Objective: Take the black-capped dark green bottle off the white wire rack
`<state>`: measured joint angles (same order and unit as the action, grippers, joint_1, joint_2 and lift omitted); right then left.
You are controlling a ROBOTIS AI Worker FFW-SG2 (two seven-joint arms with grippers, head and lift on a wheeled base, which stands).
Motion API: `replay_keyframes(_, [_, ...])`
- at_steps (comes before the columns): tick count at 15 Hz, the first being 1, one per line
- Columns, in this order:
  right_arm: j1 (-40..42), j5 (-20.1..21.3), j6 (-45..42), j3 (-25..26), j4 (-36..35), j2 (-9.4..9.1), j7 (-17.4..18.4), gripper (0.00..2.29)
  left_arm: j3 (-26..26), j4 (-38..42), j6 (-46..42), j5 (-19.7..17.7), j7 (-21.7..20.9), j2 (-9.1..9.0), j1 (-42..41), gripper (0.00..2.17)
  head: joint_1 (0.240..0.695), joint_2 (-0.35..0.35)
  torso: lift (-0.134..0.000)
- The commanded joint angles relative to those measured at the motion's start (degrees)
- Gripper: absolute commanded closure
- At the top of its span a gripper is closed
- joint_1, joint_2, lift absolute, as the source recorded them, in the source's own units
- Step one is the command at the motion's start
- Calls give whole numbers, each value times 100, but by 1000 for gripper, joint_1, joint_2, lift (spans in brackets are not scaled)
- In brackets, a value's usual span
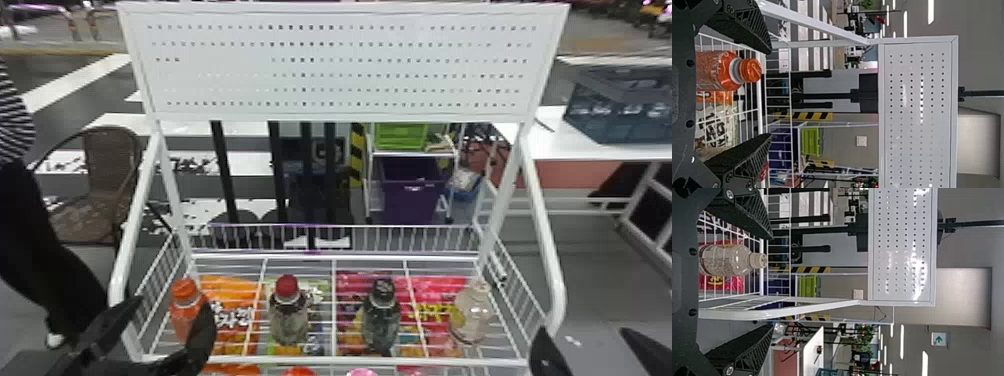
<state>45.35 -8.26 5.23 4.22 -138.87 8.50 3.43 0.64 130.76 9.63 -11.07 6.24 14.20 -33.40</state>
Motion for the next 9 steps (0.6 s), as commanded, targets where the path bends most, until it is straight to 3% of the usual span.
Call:
replay_keyframes(1, [9,0,-17,0,0,-6,0,90,7,2,0,0,0,-5,0,144,499,0,0])
replay_keyframes(9, [18,0,-52,0,18,3,0,90,7,-7,0,0,0,-5,0,144,499,0,0])
